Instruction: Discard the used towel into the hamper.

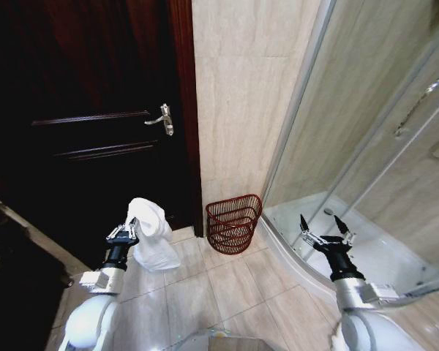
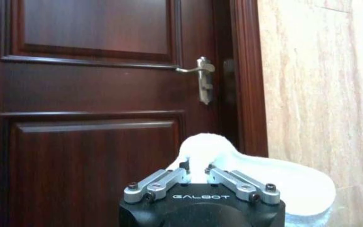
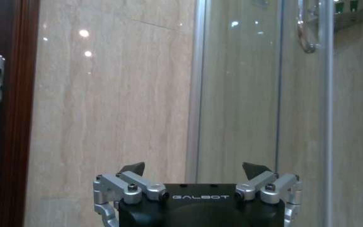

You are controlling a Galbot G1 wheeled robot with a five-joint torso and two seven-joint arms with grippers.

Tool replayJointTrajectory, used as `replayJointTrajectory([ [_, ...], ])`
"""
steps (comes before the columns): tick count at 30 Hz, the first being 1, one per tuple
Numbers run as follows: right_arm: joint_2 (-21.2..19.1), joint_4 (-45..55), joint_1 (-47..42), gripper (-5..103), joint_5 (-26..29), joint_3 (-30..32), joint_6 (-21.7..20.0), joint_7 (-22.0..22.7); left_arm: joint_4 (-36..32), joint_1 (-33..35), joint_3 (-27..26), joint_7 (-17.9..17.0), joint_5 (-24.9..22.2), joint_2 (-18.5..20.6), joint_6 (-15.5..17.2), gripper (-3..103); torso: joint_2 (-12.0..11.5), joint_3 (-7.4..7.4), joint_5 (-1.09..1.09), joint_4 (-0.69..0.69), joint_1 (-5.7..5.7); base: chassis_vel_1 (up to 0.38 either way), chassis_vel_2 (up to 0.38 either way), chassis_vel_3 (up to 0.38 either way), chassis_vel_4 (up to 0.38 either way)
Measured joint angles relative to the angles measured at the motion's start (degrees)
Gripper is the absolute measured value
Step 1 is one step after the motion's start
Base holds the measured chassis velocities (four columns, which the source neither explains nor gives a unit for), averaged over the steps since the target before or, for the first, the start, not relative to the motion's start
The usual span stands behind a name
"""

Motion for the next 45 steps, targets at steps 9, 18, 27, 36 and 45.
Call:
replayJointTrajectory([
  [9,0.1,0.09,-0.26,100,-0.08,0.0,0.01,0.21,0.44,-0.12,0.11,0.11,0.08,0.02,-0.07,2,-2.03,-1.18,0.0,0.0,-0.85,-0.013,-0.006,-0.01,-0.008],
  [18,0.31,0.57,-0.09,100,-0.23,-0.37,0.04,0.99,0.59,-0.24,0.06,0.26,-0.01,0.2,-0.19,2,-4.37,-2.57,0.0,0.0,-1.81,-0.001,-0.005,-0.006,-0.002],
  [27,0.26,0.96,-0.14,100,-0.34,-0.36,-0.02,1.33,0.98,-0.34,0.14,1.02,-0.06,0.18,-0.45,2,-6.42,-3.73,0.0,0.0,-2.71,0.0,0.0,0.0,0.0],
  [36,0.64,0.94,-0.74,100,-1.04,-0.39,0.02,1.15,2.15,-0.13,-0.52,4.22,-0.15,0.24,-3.35,2,-8.37,-4.92,0.0,0.01,-3.46,-0.009,-0.008,-0.009,-0.011],
  [45,0.86,1.21,-1.05,100,-1.87,-0.42,-1.51,-0.36,3.13,0.08,-0.86,12.0,1.16,0.49,-9.07,2,-9.02,-5.34,0.0,0.01,-3.7,0.0,0.0,0.0,0.0],
])
